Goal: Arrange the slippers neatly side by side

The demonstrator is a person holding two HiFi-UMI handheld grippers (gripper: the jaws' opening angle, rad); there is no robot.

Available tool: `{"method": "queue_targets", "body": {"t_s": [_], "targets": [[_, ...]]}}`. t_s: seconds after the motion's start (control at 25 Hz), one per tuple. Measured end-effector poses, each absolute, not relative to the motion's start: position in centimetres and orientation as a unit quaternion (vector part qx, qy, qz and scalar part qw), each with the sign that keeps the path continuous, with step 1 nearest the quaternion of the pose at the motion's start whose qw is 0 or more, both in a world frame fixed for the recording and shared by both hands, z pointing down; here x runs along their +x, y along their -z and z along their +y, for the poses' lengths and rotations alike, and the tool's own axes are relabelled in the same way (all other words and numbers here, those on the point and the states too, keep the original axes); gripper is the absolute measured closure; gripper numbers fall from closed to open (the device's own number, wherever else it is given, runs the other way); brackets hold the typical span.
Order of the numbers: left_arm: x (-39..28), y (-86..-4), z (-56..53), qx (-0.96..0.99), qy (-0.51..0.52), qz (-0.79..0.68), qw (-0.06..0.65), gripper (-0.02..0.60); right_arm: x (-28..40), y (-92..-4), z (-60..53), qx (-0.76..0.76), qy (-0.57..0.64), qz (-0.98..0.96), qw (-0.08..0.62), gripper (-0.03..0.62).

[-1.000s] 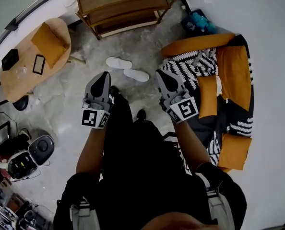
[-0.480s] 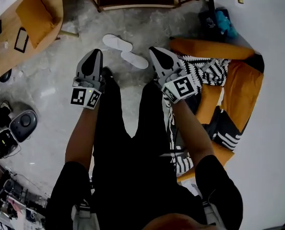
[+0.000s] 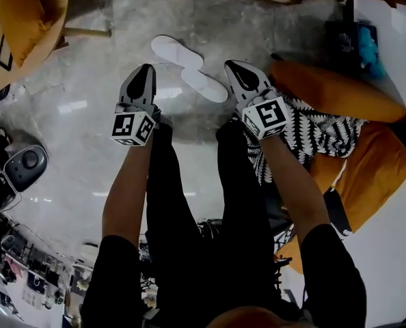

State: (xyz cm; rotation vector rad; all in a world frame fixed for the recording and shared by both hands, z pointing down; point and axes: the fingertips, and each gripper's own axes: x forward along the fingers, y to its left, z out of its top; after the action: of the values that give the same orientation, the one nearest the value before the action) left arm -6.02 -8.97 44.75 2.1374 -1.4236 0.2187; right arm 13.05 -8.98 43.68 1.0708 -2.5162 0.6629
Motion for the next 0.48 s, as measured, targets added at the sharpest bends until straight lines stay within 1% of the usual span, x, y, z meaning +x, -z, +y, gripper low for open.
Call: {"method": "queue_targets", "body": {"t_s": [0.04,0.08,0.12,0.28,0.48], "targets": [[-5.8,-46.9,-8.9,0.793,-0.088,-0.53,0.288,0.55,13.1,-45.3,-8.9,0.375,-0.232,-0.881,0.171,0.562],[-5.6,-49.0,-8.8,0.788,-0.093,-0.53,0.298,0.507,13.1,-46.8,-9.0,0.377,-0.233,-0.879,0.175,0.562],[-5.5,-51.1,-8.9,0.783,-0.097,-0.531,0.308,0.488,13.3,-48.1,-9.1,0.381,-0.233,-0.877,0.177,0.562],[-5.7,-58.8,-8.3,0.756,-0.12,-0.54,0.35,0.488,13.6,-52.2,-9.1,0.383,-0.235,-0.873,0.192,0.562],[-6.5,-67.4,-7.1,0.726,-0.164,-0.55,0.379,0.449,12.8,-56.8,-9.6,0.357,-0.222,-0.883,0.21,0.562]]}}
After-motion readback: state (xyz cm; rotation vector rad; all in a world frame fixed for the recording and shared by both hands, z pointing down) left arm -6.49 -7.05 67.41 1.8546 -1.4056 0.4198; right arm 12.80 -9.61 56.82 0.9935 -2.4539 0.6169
